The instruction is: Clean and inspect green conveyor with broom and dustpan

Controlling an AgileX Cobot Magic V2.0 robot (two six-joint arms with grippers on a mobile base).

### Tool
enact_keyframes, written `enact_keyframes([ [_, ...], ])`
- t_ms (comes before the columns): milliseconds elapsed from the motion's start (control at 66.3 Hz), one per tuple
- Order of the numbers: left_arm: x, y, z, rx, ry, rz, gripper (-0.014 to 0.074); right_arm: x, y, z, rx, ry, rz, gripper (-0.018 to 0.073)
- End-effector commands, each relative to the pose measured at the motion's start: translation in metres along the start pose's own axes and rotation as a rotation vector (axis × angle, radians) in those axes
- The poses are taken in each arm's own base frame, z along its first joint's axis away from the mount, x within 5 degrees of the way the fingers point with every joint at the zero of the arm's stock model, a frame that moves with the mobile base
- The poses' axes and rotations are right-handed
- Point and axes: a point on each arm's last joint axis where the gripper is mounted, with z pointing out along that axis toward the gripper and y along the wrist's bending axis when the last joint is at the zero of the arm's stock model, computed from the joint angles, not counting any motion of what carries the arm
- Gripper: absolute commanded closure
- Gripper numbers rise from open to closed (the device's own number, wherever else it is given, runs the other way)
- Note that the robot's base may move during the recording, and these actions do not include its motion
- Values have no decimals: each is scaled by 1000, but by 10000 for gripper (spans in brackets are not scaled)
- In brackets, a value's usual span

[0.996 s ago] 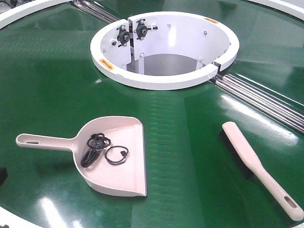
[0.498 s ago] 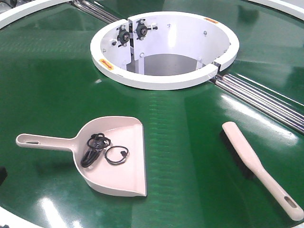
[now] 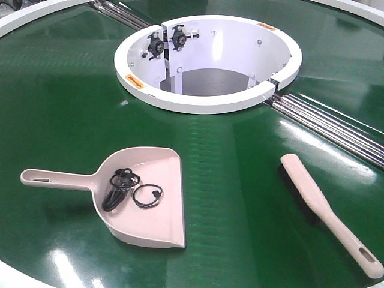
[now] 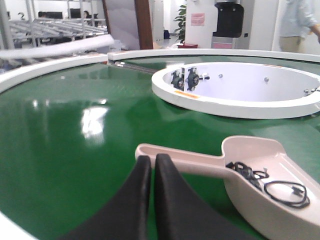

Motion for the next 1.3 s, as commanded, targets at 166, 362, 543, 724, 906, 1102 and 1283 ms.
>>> enact_keyframes([
  [166, 8, 0, 0, -9, -5, -34, 603, -15, -2, 0, 12, -80, -4, 569],
  [362, 8, -2, 0, 31, -7, -14, 603, -15, -2, 0, 12, -80, -4, 569],
  [543, 8, -4, 0, 75, -8, -10, 603, -15, -2, 0, 12, -80, -4, 569],
  [724, 9, -4, 0, 74, 3, -9, 603, -15, -2, 0, 12, -80, -4, 569],
  [906, 9, -4, 0, 74, 3, -9, 603, -15, -2, 0, 12, -80, -4, 569],
  [1102, 9, -4, 0, 74, 3, -9, 603, -15, -2, 0, 13, -81, -4, 569],
  [1283, 9, -4, 0, 74, 3, -9, 603, -15, -2, 0, 13, -81, -4, 569],
])
